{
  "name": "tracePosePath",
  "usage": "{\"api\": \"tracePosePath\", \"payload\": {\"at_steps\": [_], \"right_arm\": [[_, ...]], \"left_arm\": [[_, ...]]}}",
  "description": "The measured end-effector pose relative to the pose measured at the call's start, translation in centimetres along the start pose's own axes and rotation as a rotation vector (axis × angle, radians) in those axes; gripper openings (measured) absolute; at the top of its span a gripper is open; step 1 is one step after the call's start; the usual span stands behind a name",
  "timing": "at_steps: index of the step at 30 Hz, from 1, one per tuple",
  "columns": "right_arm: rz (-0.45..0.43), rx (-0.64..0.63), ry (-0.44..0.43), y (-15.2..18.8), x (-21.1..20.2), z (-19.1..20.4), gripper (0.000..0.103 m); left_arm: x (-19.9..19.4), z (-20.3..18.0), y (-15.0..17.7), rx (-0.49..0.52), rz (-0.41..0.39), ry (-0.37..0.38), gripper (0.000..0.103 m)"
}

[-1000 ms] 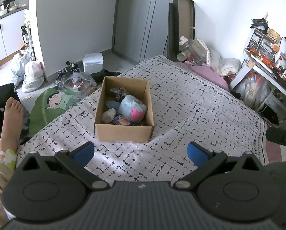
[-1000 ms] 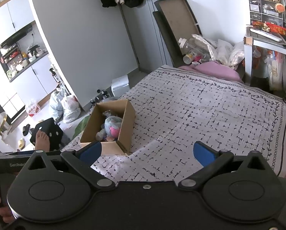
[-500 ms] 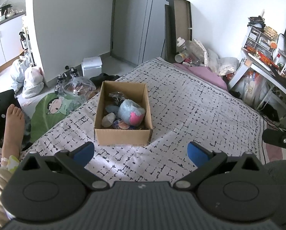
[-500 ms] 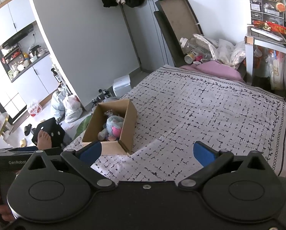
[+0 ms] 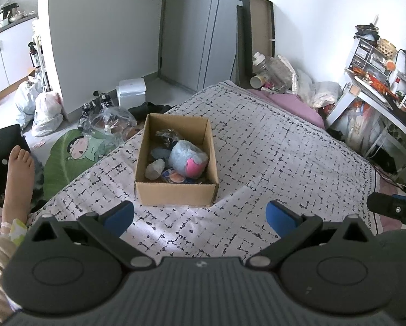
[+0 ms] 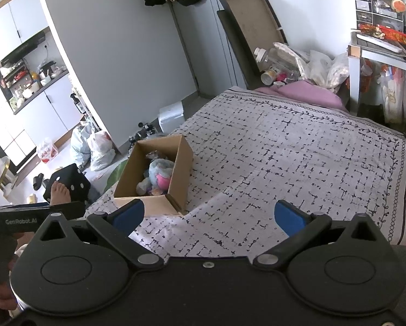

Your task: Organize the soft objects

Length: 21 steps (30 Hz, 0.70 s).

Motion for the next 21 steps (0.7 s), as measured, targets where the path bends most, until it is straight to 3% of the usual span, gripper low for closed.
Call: {"api": "tracePosePath", "payload": {"at_steps": [21], "right_arm": [[-0.010,-0.001,0.012,0.02,0.10,-0.07,0.103]], "left_arm": [[0.56,0.84,0.60,0.009,0.010,-0.025,0.103]]}}
Point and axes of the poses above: each gripper's, at about its wrist camera, not at the fingertips, and x roughly the way its jaws point, z to its left, y to its underside, the point moved 7 cm from there along x, roughly the way its jaws point, and after that the axes turned 10 degrees about -z, right-handed, at the moved point
